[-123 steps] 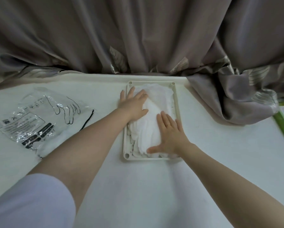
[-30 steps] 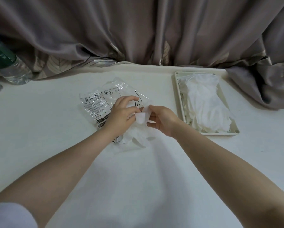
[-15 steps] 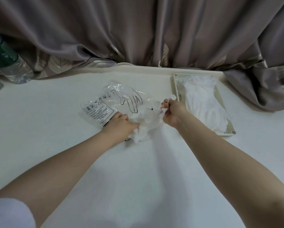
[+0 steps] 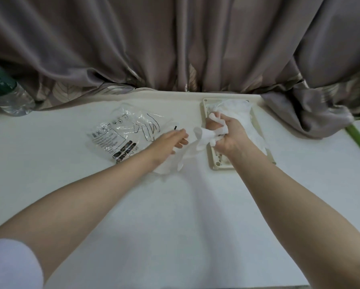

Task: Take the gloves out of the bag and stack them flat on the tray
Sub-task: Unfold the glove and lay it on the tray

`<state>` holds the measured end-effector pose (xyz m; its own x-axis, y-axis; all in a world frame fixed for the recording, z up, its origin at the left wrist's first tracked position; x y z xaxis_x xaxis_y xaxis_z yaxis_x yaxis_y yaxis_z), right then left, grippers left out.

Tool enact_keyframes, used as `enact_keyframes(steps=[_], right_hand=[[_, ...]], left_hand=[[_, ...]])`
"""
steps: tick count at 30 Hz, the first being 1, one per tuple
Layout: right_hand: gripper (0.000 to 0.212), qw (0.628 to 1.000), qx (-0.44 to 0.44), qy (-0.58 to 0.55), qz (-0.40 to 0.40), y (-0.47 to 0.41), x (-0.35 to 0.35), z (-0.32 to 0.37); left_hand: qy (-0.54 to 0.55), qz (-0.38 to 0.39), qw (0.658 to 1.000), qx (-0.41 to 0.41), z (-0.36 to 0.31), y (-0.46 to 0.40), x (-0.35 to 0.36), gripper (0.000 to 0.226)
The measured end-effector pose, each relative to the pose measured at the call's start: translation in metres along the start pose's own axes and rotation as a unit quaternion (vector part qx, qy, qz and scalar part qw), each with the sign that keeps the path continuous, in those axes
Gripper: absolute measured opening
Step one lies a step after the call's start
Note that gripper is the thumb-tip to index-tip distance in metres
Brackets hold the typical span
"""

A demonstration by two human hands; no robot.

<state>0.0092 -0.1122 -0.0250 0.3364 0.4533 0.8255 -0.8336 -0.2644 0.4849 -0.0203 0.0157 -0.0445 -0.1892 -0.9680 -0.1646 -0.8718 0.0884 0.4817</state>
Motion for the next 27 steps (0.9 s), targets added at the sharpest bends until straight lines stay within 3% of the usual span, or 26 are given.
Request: enact_keyframes(steps=[2,4,7,10,13,17,18,20,22,24,27], right_hand=[[0.043,1.000,0.001,0.016,0.021,0.010,0.003,0.008],[0.035,0.999,0.002,0.038,0.034,0.019,0.003,0.017],[0.029,0.997,0.000,0.070,0.044,0.030,-0.007,0.033],[0.012,0.991,-0.004,0.116,0.064,0.036,-0.020,0.051],[0.033,0.981,-0.009,0.188,0.041,0.033,-0.047,0.073],[0.060,0.953,0.023,0.301,-0.004,0.037,-0.072,0.094],[0.062,0.932,0.034,0.361,-0.025,0.040,-0.076,0.098],[0.060,0.850,0.017,0.522,-0.068,0.046,-0.083,0.116],[0.060,0.771,-0.078,0.628,-0.078,0.046,-0.076,0.135],[0.067,0.751,-0.166,0.639,0.000,0.051,-0.051,0.143],[0.072,0.734,-0.182,0.639,0.137,0.061,-0.022,0.137]], left_hand=[[0.046,0.095,0.982,-0.156,0.015,0.002,0.031,0.059],[0.071,0.178,0.950,-0.245,0.027,0.009,0.053,0.069],[0.166,0.202,0.927,-0.267,0.028,0.014,0.069,0.038],[0.228,0.123,0.940,-0.220,0.017,-0.001,0.069,0.011],[0.186,0.037,0.973,-0.134,-0.004,-0.015,0.056,0.016],[0.126,0.016,0.992,0.004,-0.045,-0.010,0.054,0.017],[0.111,0.022,0.993,0.033,-0.056,-0.007,0.056,0.017],[0.071,0.042,0.993,0.079,-0.079,-0.001,0.067,0.018],[0.016,0.059,0.993,0.103,-0.097,0.005,0.079,0.017],[-0.023,0.069,0.991,0.112,-0.110,0.010,0.092,0.017],[-0.051,0.066,0.989,0.119,-0.122,0.015,0.107,0.016]])
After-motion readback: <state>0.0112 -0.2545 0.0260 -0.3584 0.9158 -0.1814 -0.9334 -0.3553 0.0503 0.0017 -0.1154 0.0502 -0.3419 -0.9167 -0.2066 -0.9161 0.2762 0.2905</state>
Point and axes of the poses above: each hand's wrist, its own y-axis away from the middle knuckle, its own x-axis out of the palm, z = x × y, the point moved 7 cm from there along -y, towards the middle knuckle, and after that the axes turned 9 degrees about -x, right-handed, at the moved point
